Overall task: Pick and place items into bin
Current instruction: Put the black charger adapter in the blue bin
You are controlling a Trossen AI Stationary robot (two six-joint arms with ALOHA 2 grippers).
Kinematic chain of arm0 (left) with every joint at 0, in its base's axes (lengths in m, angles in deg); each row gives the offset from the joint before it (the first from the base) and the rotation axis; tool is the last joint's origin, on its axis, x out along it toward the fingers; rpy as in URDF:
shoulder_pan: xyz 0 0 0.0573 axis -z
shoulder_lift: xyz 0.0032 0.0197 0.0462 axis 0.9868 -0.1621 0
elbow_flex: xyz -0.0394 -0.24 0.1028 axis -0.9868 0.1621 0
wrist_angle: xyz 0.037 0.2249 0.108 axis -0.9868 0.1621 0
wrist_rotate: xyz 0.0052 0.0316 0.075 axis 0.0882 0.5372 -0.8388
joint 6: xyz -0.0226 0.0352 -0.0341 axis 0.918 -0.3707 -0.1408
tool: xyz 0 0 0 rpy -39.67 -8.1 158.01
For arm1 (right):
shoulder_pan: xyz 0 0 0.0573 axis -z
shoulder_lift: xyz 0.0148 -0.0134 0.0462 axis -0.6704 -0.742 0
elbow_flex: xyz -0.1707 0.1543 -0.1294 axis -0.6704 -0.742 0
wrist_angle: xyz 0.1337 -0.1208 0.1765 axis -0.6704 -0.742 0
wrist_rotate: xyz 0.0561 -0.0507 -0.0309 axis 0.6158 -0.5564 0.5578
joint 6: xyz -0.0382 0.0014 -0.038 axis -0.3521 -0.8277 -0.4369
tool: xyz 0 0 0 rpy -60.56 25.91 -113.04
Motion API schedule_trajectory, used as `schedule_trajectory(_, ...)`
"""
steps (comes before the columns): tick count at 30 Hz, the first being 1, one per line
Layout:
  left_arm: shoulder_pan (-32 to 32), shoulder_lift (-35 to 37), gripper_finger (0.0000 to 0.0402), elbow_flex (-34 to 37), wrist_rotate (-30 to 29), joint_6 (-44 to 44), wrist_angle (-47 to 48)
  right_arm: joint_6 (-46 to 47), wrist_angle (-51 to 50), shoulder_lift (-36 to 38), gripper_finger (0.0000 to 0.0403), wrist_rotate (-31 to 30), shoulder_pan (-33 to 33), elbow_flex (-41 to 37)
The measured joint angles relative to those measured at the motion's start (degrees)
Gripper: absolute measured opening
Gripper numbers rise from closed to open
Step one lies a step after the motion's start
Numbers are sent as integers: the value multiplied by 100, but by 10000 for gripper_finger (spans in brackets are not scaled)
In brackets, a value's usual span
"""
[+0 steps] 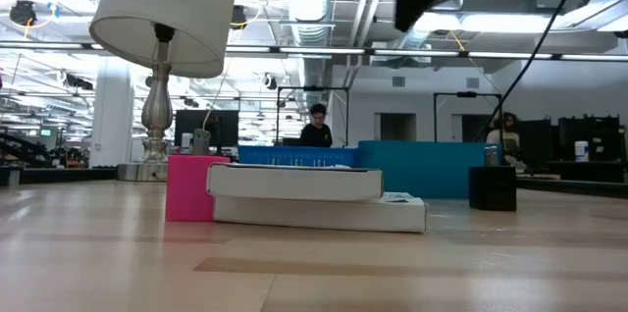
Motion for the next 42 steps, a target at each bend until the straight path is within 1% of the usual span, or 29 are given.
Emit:
schedule_trajectory(2, 4, 405, 43, 862, -189, 240, -457, -89, 418, 70, 156, 2, -186, 0)
schedule_trajectory(5, 2, 967, 43, 2138, -189, 588, -1256, -57, 765, 124, 157, 0, -392, 4)
schedule_trajectory(9, 7, 1650, 43, 3587, -90, 1004, -2337, 313, 647, 122, 159, 15, -535, 4)
schedule_trajectory(11, 4, 1940, 43, 4158, -76, 1272, -2732, 115, 659, 82, 160, 15, -570, 4)
schedule_trajectory(13, 2, 2178, 43, 4660, 58, 1498, -3042, -31, 678, 47, 161, 18, -567, -3)
schedule_trajectory(17, 20, 2471, 43, 5437, 250, 1757, -3614, -250, 944, 61, 161, 20, -688, -2)
schedule_trajectory(19, 39, 2548, 43, 5709, 322, 1767, -3815, -253, 1142, 59, 161, 86, -830, -2)
schedule_trajectory(24, 48, 2577, 43, 6148, 320, 1564, -3993, -348, 1491, 58, 161, 688, -1152, 4)
schedule_trajectory(26, 48, 2571, 43, 6238, 296, 1569, -4005, -485, 1568, 38, 161, 742, -1256, 4)
schedule_trajectory(29, 48, 2556, 43, 6320, 164, 1572, -4016, -546, 1475, 24, 161, 569, -1356, 2)
schedule_trajectory(31, 48, 2556, 43, 6331, 127, 1569, -4033, -552, 1229, 26, 159, 382, -1385, 4)
schedule_trajectory(33, 46, 2558, 43, 6331, 38, 1518, -4079, -597, 772, 25, 155, 182, -1391, 4)
schedule_trajectory(36, 44, 2558, 43, 6331, 18, 1383, -4186, -864, 102, 24, 145, 131, -1388, 4)
schedule_trajectory(39, 44, 2558, 43, 6331, 19, 1291, -4266, -1185, -200, 27, 135, 375, -1451, -28)
schedule_trajectory(42, 44, 2558, 43, 6331, 19, 1281, -4266, -1355, -191, 24, 128, 964, -1499, -167)
